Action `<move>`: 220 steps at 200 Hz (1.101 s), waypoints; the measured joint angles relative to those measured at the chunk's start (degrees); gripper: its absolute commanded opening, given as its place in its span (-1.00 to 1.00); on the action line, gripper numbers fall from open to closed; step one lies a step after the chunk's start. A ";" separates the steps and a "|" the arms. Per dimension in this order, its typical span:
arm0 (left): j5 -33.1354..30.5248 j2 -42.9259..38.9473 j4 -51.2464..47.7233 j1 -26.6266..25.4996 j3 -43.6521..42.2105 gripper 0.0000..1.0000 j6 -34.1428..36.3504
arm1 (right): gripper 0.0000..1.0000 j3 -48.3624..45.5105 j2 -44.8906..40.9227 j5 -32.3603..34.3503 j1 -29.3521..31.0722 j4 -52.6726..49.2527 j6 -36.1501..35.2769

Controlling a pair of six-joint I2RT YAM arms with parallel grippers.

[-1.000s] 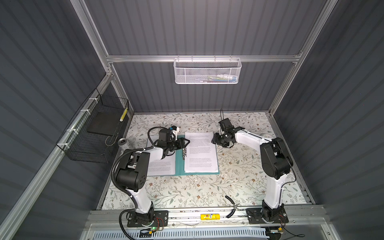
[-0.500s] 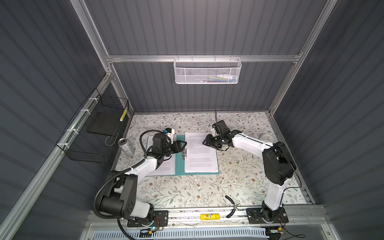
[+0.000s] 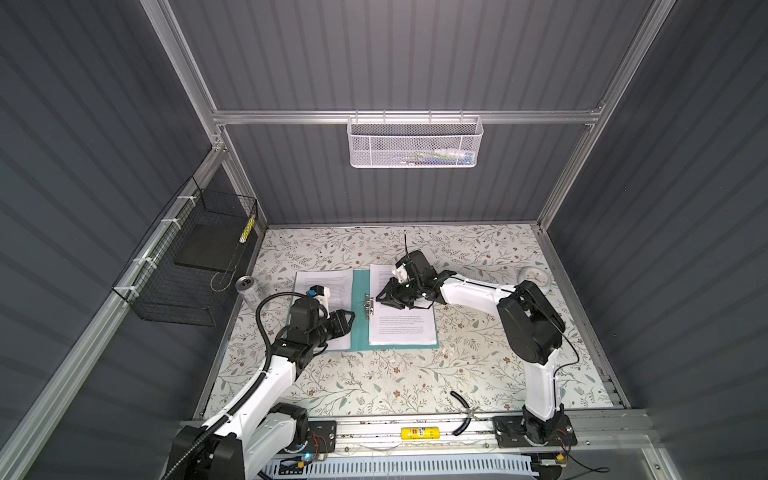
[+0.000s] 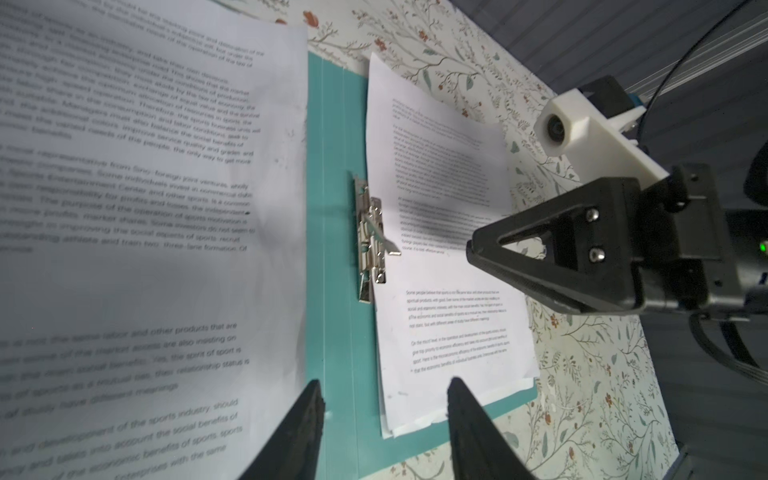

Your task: Put the files into the folder

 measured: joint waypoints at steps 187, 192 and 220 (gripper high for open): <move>0.00 5.42 2.21 0.00 -2.51 -0.04 0.09 | -0.53 1.88 8.04 -6.71 0.57 11.56 12.04; 0.00 5.49 2.21 0.00 -2.51 -0.04 0.09 | -0.54 1.88 8.04 -6.73 0.61 11.58 12.02; 0.00 5.53 2.21 0.02 -2.51 -0.04 0.11 | -0.53 1.99 8.04 -6.95 0.76 11.63 12.02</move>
